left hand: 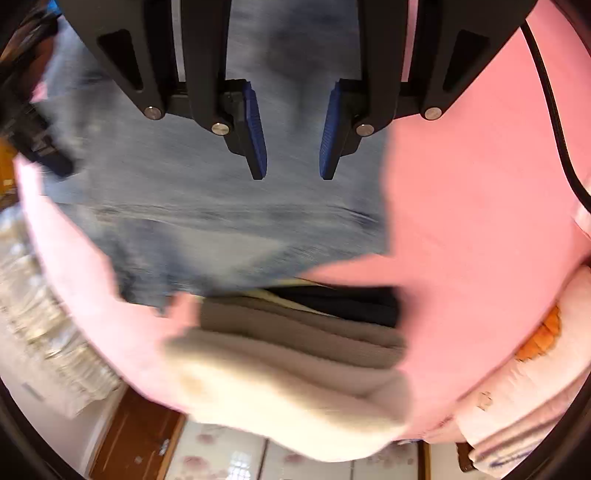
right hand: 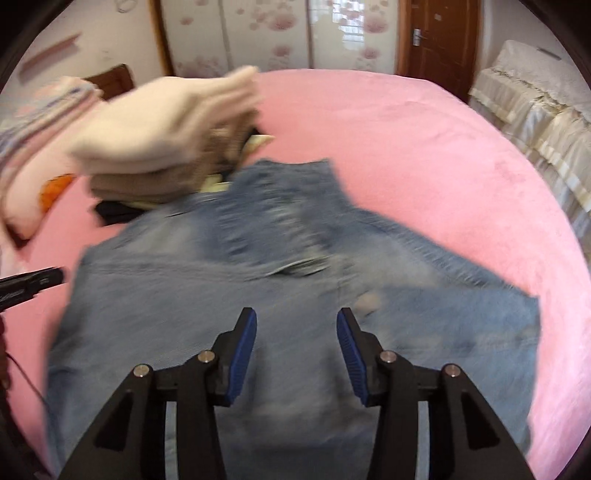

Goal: Fold large clothes
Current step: 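Fold the hem up toward the collar with both tools and release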

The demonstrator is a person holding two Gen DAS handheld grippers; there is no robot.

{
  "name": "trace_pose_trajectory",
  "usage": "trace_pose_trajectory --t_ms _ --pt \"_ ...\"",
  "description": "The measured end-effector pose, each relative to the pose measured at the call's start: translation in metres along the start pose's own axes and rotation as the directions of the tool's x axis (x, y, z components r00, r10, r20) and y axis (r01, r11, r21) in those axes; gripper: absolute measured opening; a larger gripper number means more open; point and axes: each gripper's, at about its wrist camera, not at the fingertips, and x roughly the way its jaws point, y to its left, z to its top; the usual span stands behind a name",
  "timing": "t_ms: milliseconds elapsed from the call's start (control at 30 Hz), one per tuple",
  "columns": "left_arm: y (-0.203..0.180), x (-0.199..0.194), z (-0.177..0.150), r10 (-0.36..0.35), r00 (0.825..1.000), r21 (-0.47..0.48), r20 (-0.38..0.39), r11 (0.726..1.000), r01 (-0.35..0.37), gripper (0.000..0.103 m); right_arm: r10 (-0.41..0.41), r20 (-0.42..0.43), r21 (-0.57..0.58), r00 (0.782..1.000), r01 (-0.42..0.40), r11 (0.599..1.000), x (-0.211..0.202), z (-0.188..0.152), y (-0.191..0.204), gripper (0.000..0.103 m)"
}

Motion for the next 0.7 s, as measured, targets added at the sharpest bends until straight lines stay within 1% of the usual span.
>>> trace_pose_trajectory --t_ms 33,100,167,233,267,300,333,367,400,433,467,500,533,567,600,700 --pt "-0.014 -0.001 -0.010 -0.027 1.000 -0.017 -0.011 1.000 0.027 0.028 0.028 -0.012 -0.004 1.000 -0.028 1.000 0.000 -0.008 0.014 0.046" --pt "-0.024 0.001 -0.026 -0.055 0.998 -0.039 -0.032 0.998 0.054 0.028 0.068 -0.031 -0.019 0.997 -0.069 0.997 0.006 -0.021 0.033 0.045" --pt "-0.036 0.019 -0.045 -0.024 0.996 -0.054 -0.086 0.998 0.019 0.028 0.053 -0.068 -0.043 0.996 -0.056 0.998 0.016 -0.035 0.043 0.045" --pt "-0.034 0.032 -0.060 0.022 0.993 -0.052 -0.118 0.998 -0.029 0.028 0.002 -0.083 -0.055 0.997 -0.006 0.998 0.027 -0.046 0.037 0.045" --pt "-0.030 0.038 -0.065 0.053 0.989 -0.049 -0.138 0.997 -0.060 0.028 -0.019 -0.083 -0.056 0.996 0.015 0.998 0.028 -0.050 0.030 0.043" --pt "-0.021 0.041 -0.069 0.066 0.987 -0.054 -0.147 0.996 -0.075 0.028 -0.031 -0.083 -0.053 0.996 0.026 0.998 0.029 -0.054 0.017 0.042" --pt "-0.011 0.041 -0.071 0.062 0.987 -0.065 -0.148 0.995 -0.072 0.028 -0.046 -0.082 -0.046 0.996 0.042 0.998 0.025 -0.058 0.003 0.041" --pt "-0.003 0.041 -0.073 0.052 0.987 -0.084 -0.150 0.994 -0.065 0.028 -0.065 -0.076 -0.038 0.995 0.063 0.997 0.020 -0.061 -0.011 0.042" --pt "0.005 0.040 -0.073 0.056 0.987 -0.098 -0.153 0.993 -0.071 0.028 -0.088 -0.074 -0.032 0.993 0.086 0.996 0.015 -0.065 -0.024 0.038" --pt "0.010 0.040 -0.072 0.059 0.986 -0.105 -0.156 0.992 -0.076 0.028 -0.057 -0.082 -0.027 0.995 0.055 0.998 0.009 -0.070 -0.040 0.016" --pt "0.015 0.039 -0.072 0.050 0.986 -0.117 -0.160 0.991 -0.069 0.028 -0.043 -0.092 -0.020 0.995 0.042 0.999 0.008 -0.072 -0.050 0.007" --pt "0.018 0.040 -0.072 0.040 0.985 -0.130 -0.165 0.990 -0.062 0.028 -0.078 -0.108 -0.019 0.991 0.077 0.997 0.006 -0.075 -0.059 0.002" --pt "0.021 0.041 -0.071 0.033 0.985 -0.141 -0.169 0.988 -0.057 0.028 -0.172 -0.114 -0.026 0.978 0.170 0.985 0.004 -0.079 -0.069 0.007" --pt "0.021 0.040 -0.071 0.027 0.985 -0.150 -0.171 0.987 -0.053 0.028 -0.167 -0.107 -0.012 0.980 0.166 0.986 0.000 -0.082 -0.078 0.007" --pt "0.025 0.045 -0.069 0.027 0.985 -0.152 -0.173 0.987 -0.054 0.028 -0.142 -0.107 0.014 0.984 0.145 0.989 -0.004 -0.083 -0.088 0.007" --pt "0.024 0.040 -0.071 0.042 0.983 -0.152 -0.178 0.986 -0.070 0.028 -0.184 -0.126 0.069 0.975 0.194 0.979 -0.012 -0.086 -0.114 0.008"
